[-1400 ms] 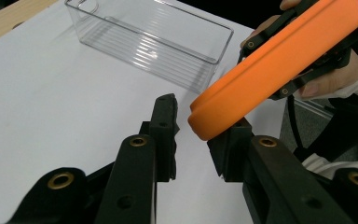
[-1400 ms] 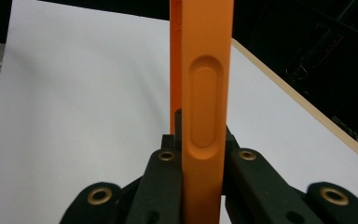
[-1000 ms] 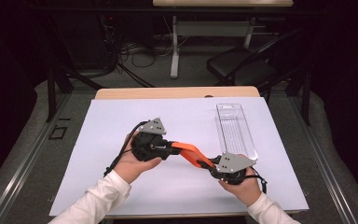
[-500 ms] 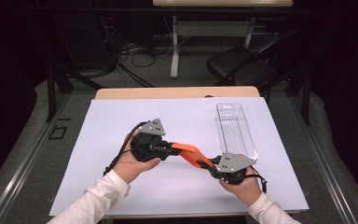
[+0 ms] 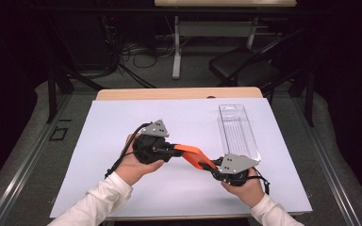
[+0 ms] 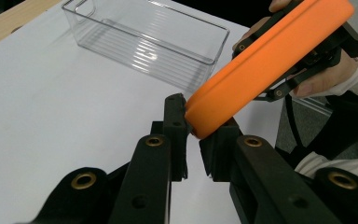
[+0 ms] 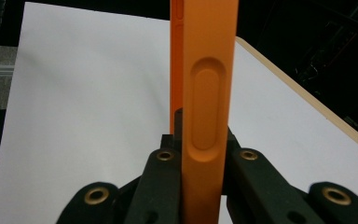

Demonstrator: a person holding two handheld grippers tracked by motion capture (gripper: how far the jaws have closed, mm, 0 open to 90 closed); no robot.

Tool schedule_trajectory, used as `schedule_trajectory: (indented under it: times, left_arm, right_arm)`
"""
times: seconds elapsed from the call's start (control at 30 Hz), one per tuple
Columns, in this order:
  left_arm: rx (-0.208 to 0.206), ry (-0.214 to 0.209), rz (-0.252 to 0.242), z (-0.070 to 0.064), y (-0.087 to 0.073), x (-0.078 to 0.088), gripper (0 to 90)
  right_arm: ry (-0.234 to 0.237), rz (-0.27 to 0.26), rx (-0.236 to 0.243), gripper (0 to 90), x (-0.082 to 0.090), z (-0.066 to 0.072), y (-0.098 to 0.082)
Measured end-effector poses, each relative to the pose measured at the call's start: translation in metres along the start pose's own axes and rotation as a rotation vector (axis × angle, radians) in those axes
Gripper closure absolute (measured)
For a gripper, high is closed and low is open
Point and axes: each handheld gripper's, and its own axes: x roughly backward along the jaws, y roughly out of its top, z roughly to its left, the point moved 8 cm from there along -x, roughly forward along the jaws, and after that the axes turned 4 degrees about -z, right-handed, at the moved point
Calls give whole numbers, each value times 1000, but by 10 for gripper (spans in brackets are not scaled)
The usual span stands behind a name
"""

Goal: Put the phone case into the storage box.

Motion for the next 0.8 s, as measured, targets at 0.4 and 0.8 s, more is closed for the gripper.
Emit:
schedule_trajectory:
  times: [0.4, 0.8]
  left_arm:
    - [3, 9, 0, 0, 2, 0, 816]
    - [12, 32, 32, -2, 0, -6, 816]
  right_arm:
    - [-11, 1, -3, 787, -1, -1, -1]
    - [-22, -11, -24, 630, -1, -2, 1]
